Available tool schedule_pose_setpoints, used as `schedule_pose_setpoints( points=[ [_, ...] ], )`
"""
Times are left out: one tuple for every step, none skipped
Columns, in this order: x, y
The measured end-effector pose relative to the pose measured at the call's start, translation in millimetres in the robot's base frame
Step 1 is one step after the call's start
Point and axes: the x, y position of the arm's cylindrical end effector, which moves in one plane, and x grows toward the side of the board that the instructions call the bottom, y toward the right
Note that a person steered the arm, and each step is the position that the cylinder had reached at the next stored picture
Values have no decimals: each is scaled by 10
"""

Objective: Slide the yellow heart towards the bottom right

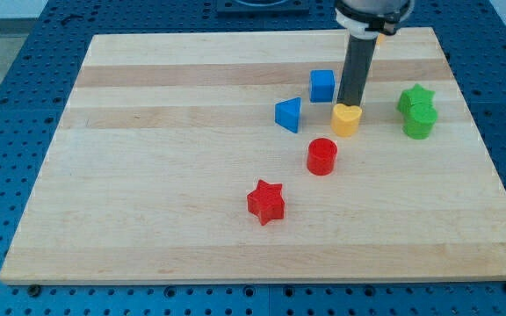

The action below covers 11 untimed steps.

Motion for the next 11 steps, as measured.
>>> schedule_pose_setpoints(
  points=[
    [300, 0],
    [312, -262],
    [366, -297],
    [627, -296],
    [996, -257],
    [1165, -176],
    [1174, 52],
    [1089, 102],
    [1052, 360],
    [1096, 619],
    [1243, 762]
  ],
)
